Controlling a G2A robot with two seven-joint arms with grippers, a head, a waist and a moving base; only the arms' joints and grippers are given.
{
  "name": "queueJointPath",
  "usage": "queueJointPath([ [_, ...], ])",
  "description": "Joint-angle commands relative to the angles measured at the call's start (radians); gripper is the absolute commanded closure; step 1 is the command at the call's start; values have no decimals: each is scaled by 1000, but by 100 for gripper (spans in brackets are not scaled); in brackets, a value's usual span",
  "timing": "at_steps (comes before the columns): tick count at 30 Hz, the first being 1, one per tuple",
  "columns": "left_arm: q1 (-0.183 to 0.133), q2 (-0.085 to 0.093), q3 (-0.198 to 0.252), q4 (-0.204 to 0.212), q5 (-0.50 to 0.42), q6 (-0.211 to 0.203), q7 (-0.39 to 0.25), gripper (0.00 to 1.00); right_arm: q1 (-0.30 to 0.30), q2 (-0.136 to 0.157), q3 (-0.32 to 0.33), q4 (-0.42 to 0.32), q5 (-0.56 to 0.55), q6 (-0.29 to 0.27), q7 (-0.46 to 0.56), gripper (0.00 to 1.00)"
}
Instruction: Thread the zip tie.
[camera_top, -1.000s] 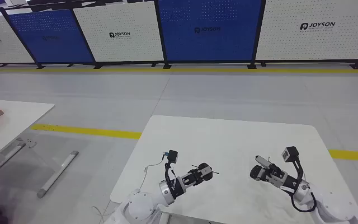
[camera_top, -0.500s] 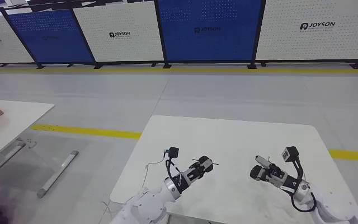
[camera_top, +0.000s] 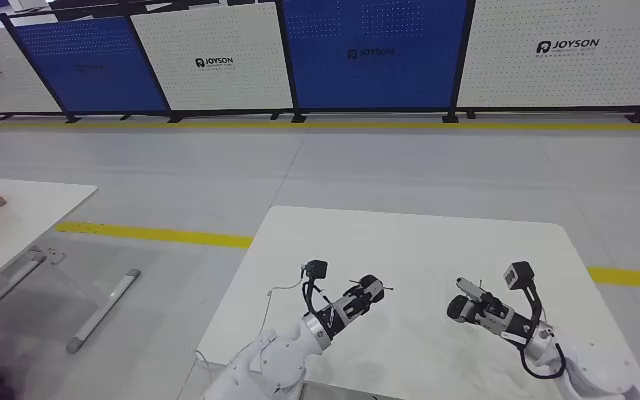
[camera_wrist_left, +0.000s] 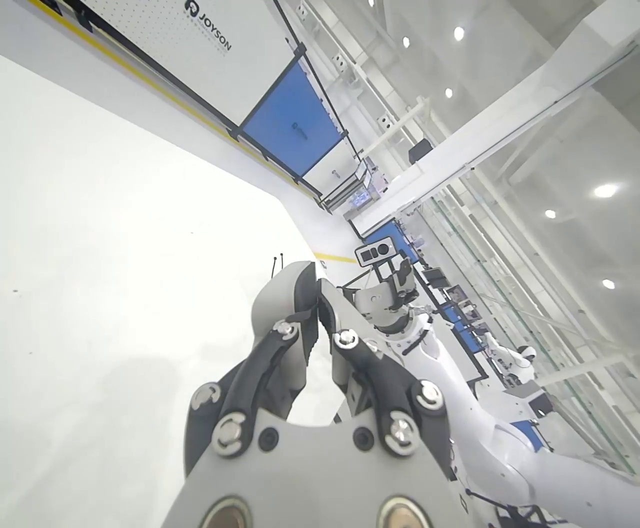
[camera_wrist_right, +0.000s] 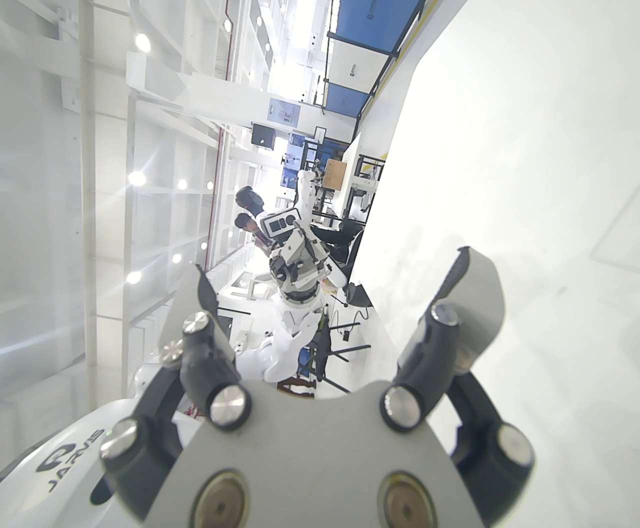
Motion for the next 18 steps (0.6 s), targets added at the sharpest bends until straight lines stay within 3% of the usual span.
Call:
queueJointPath([
  [1, -2, -1, 0, 1, 3, 6, 7, 100, 0, 0, 0, 0, 0, 0, 0, 0],
  [7, -43, -15, 50, 17, 97, 101, 91, 100, 0, 0, 0, 0, 0, 0, 0, 0],
  [18, -43, -15, 50, 17, 97, 101, 91, 100, 1, 1, 11, -21, -19, -3, -10, 0],
])
